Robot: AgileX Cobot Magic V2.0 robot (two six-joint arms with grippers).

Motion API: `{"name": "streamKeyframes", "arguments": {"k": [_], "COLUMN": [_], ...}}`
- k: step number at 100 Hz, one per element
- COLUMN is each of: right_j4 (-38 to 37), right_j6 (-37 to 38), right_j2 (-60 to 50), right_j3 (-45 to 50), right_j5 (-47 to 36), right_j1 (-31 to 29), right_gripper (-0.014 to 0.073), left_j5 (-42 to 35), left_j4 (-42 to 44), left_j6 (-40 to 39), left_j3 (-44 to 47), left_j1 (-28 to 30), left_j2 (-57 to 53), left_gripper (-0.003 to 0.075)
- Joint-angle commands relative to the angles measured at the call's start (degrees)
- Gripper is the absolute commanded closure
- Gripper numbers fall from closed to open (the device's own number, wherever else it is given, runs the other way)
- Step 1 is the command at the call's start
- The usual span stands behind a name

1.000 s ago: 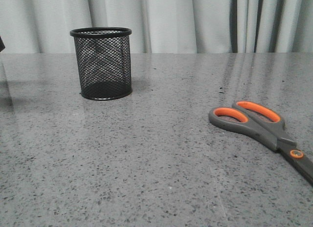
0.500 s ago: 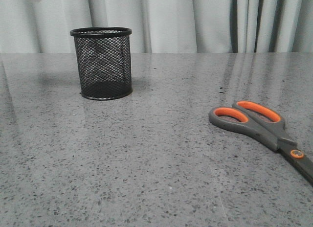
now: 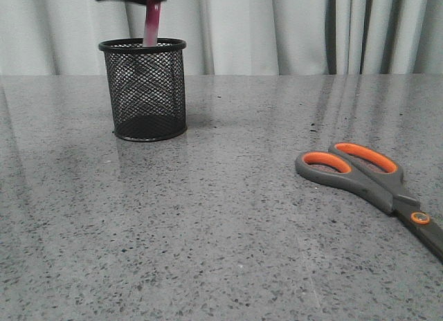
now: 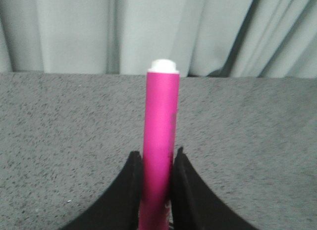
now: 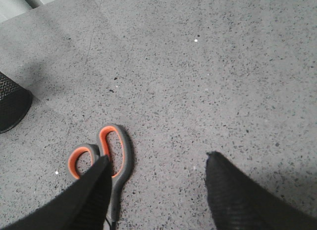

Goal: Put pen and scissors into bin
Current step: 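Lower the highlighter into the black mesh cup and release it, then lower the right gripper onto the grey-and-orange scissors and grasp them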

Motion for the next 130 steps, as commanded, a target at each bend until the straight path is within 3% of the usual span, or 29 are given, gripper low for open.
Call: {"name": "streamKeyframes", "arguments": {"k": [1, 34, 46, 58, 68, 85, 100, 114, 130], "right_j4": [-1.1, -1.1, -1.1, -1.1, -1.1, 0.8, 1.9, 0.3, -9.6], "right_j6": [-0.6, -0.6, -0.6, -0.6, -0.6, -4.6, -12.7, -20.7, -17.9], "right_j2": [0.7, 0.7, 0.7, 0.7, 0.7, 0.7, 5.9, 18.4, 36.3], "right_j3": [-1.6, -1.6, -1.6, -1.6, -1.6, -3.8, -13.8, -26.6, -38.3], "right_j5": [-3.5, -3.4, -3.4, -3.4, -3.4, -6.4, -4.9, 7.0, 26.1], "right_j1": [0.0, 0.0, 0.0, 0.0, 0.0, 2.2, 7.4, 13.9, 19.5], "right_gripper": [0.0214, 0.0214, 0.0214, 0.0214, 0.0214, 0.0214, 0.0214, 0.0214, 0.0215], "left_j5": [-4.6, -4.8, -4.0, -2.5, -1.4, 2.2, 10.9, 18.7, 18.2], "left_j4": [-0.1, 1.0, 1.0, 1.0, 1.0, 1.0, 2.3, 6.2, 6.6], "left_j6": [0.1, 0.1, 0.1, 0.1, 0.1, 0.2, 0.3, 0.3, 0.3], "left_j3": [-1.6, -1.5, -1.5, -1.5, -1.5, -1.5, -1.5, -1.3, 1.8], "left_j1": [-0.8, -0.8, -0.8, -0.8, -0.8, -0.8, -0.8, -0.8, -0.8], "left_j2": [-0.5, 1.5, 0.8, -0.8, -2.8, -11.0, -22.6, -32.2, -41.1], "left_gripper": [0.0738, 0.0715, 0.0558, 0.032, 0.0219, 0.0216, 0.0237, 0.0267, 0.0275]}}
